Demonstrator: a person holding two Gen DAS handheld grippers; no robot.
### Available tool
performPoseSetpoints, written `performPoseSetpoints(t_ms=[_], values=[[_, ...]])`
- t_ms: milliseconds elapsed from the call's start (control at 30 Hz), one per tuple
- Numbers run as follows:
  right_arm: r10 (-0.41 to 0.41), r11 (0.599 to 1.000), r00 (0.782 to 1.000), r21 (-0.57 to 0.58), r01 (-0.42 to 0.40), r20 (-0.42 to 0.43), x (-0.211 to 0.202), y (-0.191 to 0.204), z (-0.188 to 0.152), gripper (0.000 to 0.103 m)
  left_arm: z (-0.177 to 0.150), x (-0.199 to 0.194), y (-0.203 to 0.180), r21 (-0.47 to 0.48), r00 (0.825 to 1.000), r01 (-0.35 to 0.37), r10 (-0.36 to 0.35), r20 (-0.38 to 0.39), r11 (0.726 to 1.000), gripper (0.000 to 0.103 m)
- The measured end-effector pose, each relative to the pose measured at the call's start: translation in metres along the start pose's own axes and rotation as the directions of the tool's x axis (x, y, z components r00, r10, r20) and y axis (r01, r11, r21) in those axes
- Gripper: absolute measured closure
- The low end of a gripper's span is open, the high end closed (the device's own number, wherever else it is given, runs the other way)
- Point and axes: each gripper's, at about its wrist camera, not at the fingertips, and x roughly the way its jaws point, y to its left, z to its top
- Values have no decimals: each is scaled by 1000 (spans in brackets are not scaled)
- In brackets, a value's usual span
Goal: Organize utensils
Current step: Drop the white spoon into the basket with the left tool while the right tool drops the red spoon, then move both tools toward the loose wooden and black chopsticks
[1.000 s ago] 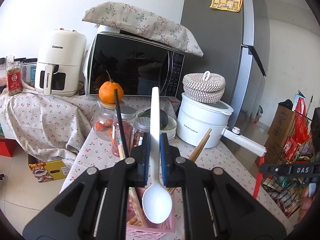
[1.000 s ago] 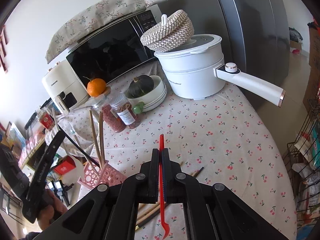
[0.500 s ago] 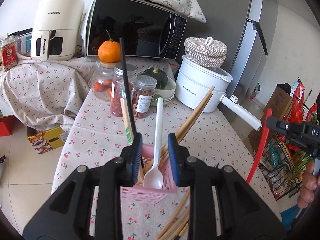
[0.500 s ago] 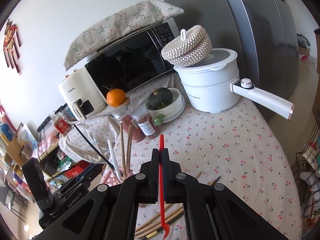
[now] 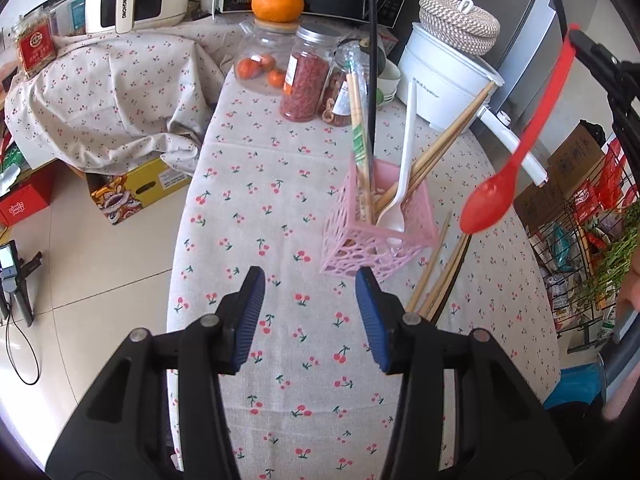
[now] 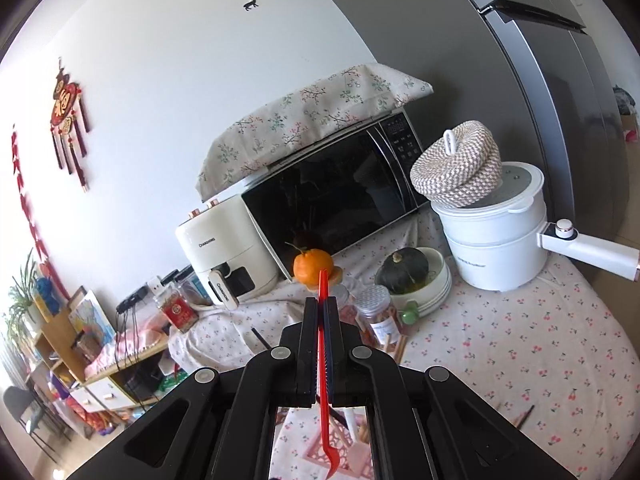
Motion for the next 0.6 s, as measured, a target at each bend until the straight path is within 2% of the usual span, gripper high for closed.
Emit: performPoseSetpoints(t_ms=[167,433,533,600], values=[[-27,999,1000,-45,28,12,30,20,-21,101,-7,-11,2,85,998,-57,57,6,995,54],[-81,992,997,-91,82,18,60,26,-53,100,-9,-9,15,50,999,-19,21,-34,999,53],[-63,997,997,-53,61,-51,71,18,-61,94,-9,-9,15,46,999,-5,6,-41,999,52],[-55,998,997,-20,54,-63,68,11,-60,82,-9,-10,14,41,999,7,-5,-42,999,46]])
